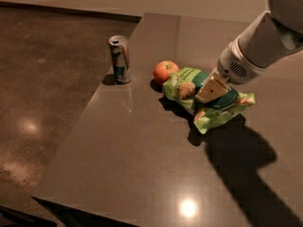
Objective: Move green rice chip bag near apple
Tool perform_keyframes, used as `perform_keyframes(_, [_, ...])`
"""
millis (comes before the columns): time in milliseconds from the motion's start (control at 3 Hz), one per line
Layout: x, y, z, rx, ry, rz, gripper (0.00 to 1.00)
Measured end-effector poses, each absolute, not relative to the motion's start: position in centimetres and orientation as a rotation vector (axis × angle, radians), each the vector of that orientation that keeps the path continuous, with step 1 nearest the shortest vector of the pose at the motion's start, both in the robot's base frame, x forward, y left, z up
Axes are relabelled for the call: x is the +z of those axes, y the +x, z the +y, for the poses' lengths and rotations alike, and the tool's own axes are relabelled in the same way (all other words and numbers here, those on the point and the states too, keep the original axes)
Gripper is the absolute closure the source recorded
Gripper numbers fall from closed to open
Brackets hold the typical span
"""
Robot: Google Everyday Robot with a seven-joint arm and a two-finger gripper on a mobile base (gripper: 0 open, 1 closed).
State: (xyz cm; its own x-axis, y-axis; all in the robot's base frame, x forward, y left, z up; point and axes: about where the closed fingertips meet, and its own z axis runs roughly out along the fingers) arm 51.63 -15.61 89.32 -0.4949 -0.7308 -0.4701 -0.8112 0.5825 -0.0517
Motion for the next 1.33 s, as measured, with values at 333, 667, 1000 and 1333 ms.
perform_keyframes(333, [88.99,51.79,-16.43,0.237,-1.236,2.377,0.36])
perform_keyframes(667, [89.01,51.74,-16.29,0.237,-1.239,2.375,0.13])
perform_keyframes(1000, [89.02,51.7,-16.18,0.237,-1.242,2.374,0.0])
perform_keyframes(1333, [89.02,51.7,-16.18,0.237,-1.242,2.374,0.0])
